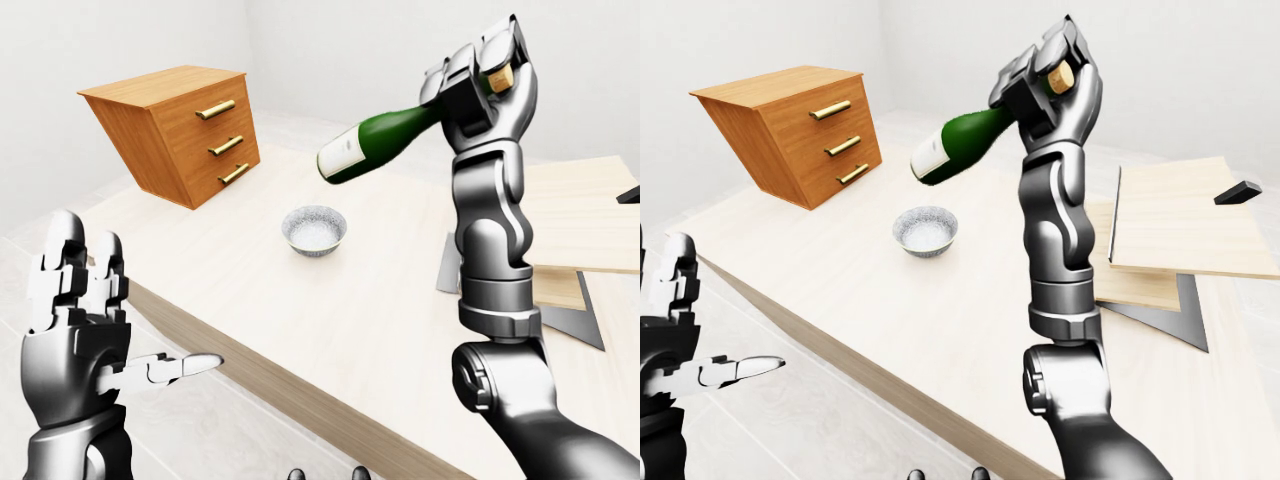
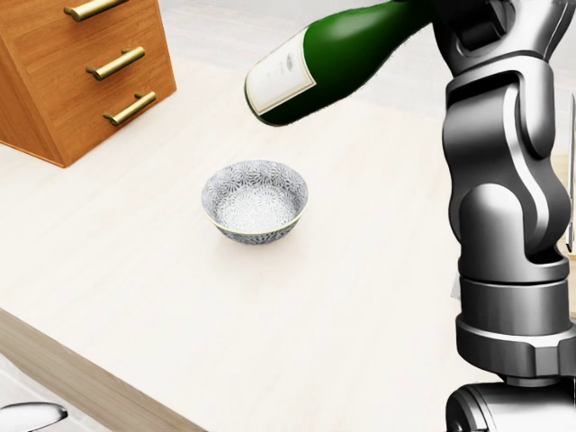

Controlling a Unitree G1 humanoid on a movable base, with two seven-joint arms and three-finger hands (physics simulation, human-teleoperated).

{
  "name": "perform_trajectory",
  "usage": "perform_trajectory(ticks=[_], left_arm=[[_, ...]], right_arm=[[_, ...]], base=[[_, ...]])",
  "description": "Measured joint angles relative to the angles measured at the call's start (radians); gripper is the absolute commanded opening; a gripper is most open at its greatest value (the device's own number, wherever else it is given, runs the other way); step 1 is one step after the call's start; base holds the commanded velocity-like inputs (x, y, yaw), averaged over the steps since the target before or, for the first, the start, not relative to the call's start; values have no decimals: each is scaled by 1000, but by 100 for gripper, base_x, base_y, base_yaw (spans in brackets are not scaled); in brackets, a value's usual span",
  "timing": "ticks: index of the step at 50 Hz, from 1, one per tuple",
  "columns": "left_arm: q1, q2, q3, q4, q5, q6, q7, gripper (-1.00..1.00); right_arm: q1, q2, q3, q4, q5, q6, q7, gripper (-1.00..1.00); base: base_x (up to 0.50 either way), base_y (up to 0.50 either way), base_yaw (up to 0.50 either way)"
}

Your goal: Put the wine bottle on the wine rack.

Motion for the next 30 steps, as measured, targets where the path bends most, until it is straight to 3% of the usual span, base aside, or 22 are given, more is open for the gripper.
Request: perform_trajectory(ticks=[30], left_arm=[[0, -3, -20, -15, 10, 0, 5, 100]], right_arm=[[197, -214, -119, -229, 279, 0, -150, -100]], base=[[0, 0, 0]])
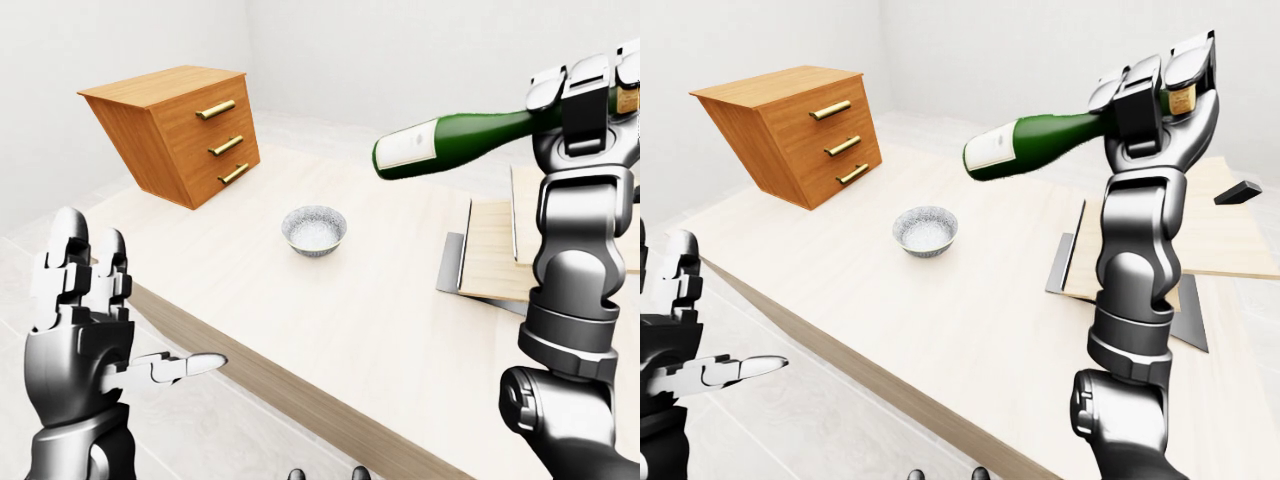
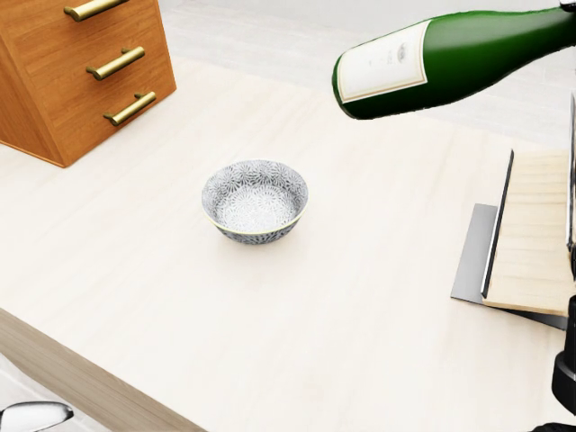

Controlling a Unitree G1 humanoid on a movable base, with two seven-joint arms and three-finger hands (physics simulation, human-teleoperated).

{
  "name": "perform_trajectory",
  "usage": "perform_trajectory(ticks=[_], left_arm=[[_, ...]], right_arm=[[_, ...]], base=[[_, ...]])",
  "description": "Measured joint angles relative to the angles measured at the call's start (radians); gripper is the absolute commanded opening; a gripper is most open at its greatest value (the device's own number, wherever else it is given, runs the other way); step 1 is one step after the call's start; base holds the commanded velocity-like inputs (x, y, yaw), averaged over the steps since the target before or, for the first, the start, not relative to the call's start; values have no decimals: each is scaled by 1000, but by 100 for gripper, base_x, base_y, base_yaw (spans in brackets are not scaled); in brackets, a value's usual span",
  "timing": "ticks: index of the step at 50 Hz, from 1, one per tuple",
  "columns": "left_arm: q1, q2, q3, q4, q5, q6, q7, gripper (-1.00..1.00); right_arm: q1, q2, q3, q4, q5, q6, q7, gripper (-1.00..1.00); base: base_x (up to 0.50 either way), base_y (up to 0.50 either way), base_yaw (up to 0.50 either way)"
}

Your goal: Put the wine bottle on the wine rack.

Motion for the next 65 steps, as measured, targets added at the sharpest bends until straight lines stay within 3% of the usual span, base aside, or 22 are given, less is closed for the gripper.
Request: perform_trajectory(ticks=[21, 36, 65], left_arm=[[-6, 4, -23, 7, 12, 0, 10, 100], [-7, 6, -47, 11, 24, 0, 18, 100], [-2, 5, -79, 0, 41, 0, 27, 100]], right_arm=[[97, -126, -95, 64, 131, 0, -16, -100], [129, -232, -161, 84, 252, 0, -88, -100], [270, -386, -295, 73, 461, 0, -89, -100]], base=[[0, 0, 0], [0, 0, 0], [0, 0, 0]])
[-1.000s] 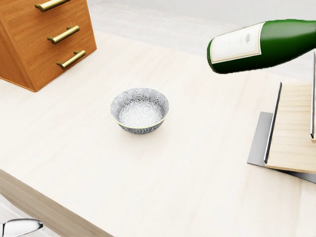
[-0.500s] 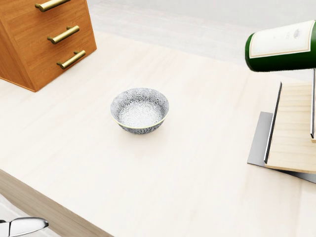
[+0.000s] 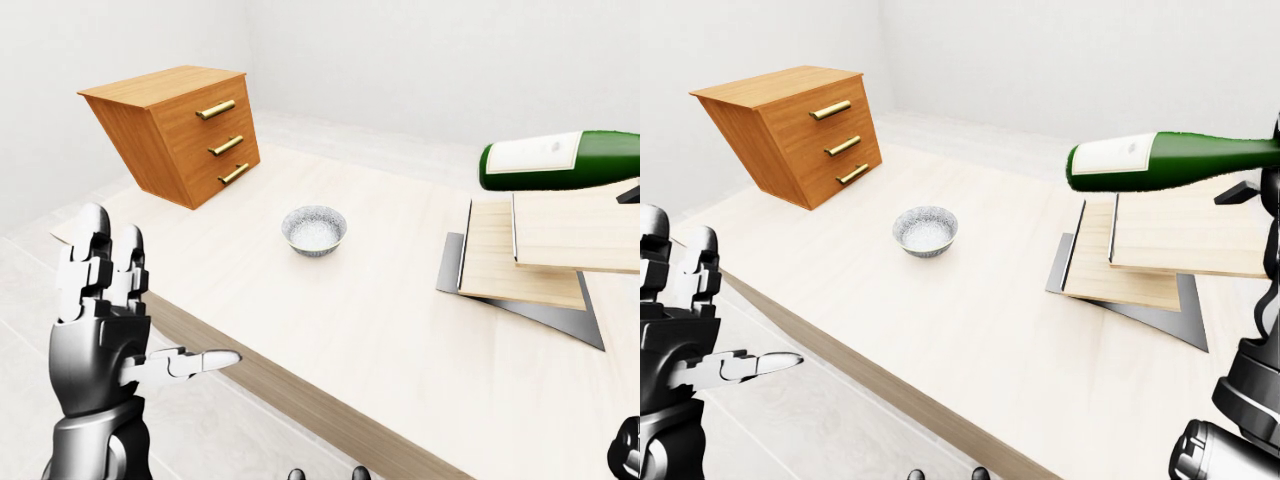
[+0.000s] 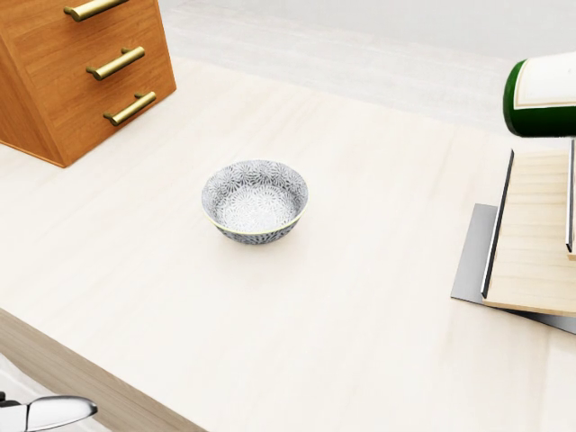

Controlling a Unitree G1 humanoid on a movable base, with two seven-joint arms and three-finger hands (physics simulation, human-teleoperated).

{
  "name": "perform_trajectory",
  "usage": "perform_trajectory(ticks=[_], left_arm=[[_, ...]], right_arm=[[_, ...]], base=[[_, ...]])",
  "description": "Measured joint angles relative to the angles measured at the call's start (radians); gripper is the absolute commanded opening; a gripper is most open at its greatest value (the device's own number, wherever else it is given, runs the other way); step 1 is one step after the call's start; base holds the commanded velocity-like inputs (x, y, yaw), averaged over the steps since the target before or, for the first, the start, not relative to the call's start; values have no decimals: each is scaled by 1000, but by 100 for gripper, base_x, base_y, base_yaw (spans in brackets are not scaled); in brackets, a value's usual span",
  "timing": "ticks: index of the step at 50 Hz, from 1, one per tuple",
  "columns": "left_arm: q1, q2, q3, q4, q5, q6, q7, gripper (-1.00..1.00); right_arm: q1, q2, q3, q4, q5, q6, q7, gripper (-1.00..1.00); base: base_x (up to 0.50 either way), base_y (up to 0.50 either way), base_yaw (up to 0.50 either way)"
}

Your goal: Put the wine bottle on the wine rack.

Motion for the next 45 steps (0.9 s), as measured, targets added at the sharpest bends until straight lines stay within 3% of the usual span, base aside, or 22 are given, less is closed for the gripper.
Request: perform_trajectory(ticks=[15, 45], left_arm=[[-1, 1, -17, 0, 12, 0, 6, 100], [-5, 7, -55, 39, 48, 0, 16, 100]], right_arm=[[21, -74, -34, 89, 41, 0, 0, -100], [-112, -187, 42, 428, -57, 0, 4, -100]], base=[[0, 0, 0], [0, 0, 0]])
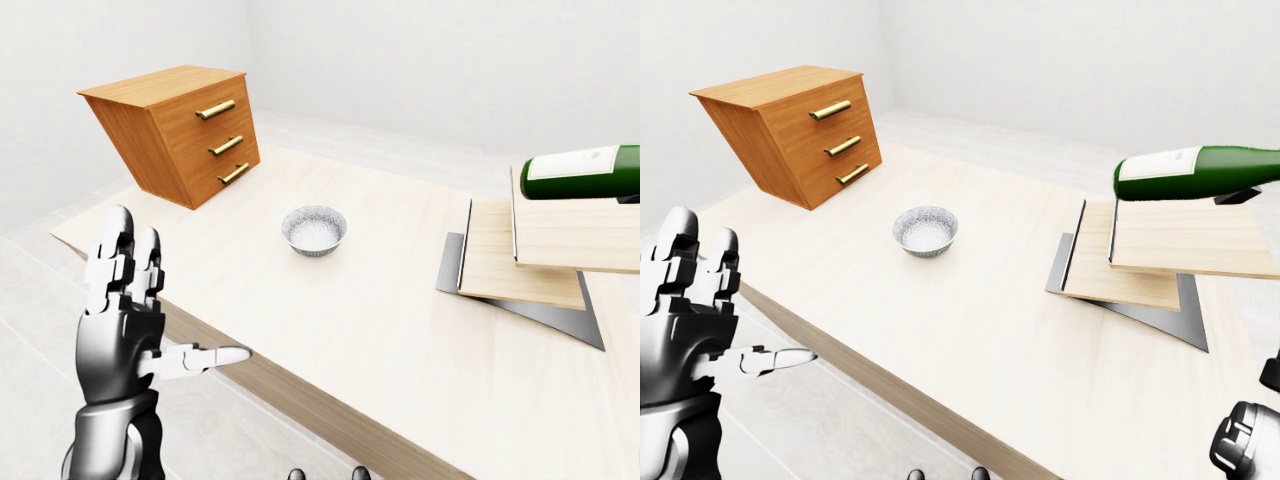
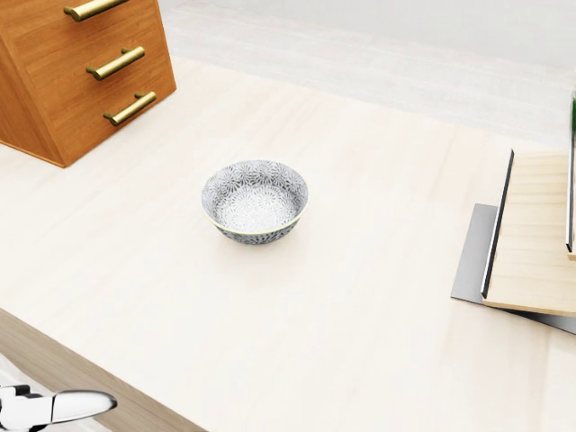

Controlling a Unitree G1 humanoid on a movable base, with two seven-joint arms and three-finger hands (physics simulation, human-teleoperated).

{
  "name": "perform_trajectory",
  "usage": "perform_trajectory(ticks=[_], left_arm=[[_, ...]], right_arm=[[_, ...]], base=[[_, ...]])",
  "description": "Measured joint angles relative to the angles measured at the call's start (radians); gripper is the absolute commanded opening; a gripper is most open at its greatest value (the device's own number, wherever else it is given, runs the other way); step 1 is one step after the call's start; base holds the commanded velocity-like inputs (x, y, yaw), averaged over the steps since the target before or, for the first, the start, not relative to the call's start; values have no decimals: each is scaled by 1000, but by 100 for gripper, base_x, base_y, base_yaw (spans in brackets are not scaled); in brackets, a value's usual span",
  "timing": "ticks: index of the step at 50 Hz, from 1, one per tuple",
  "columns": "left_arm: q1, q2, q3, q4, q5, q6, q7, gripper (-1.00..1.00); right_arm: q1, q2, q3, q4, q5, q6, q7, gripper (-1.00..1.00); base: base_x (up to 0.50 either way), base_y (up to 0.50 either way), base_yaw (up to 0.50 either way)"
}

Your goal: Put the wine bottle on the wine rack.

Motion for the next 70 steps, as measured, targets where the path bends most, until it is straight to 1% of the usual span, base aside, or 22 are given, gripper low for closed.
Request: perform_trajectory(ticks=[8, 26, 42, 45, 56, 70], left_arm=[[-4, 3, -20, -2, 18, 0, 11, 100], [-22, 11, -92, -27, 74, 0, 46, 100], [-24, 18, -128, -51, 97, 0, 61, 100], [-24, 18, -131, -48, 100, 0, 62, 100], [-16, 18, -145, -38, 107, 0, 66, 100], [-9, 18, -154, -25, 112, 0, 68, 100]], right_arm=[[-40, -24, 15, 93, -33, 0, 24, -100], [-105, -52, 46, 276, -92, 0, 110, -100], [-178, -19, 89, 417, -157, 0, 189, -100], [-180, -13, 89, 432, -163, 0, 200, -100], [-174, 2, 49, 445, -184, 0, 233, -100], [-159, 9, 25, 448, -190, 0, 253, -100]], base=[[0, 0, 0], [0, 0, 0], [0, 0, 0], [0, 0, 0], [0, 0, 0], [0, 0, 0]])
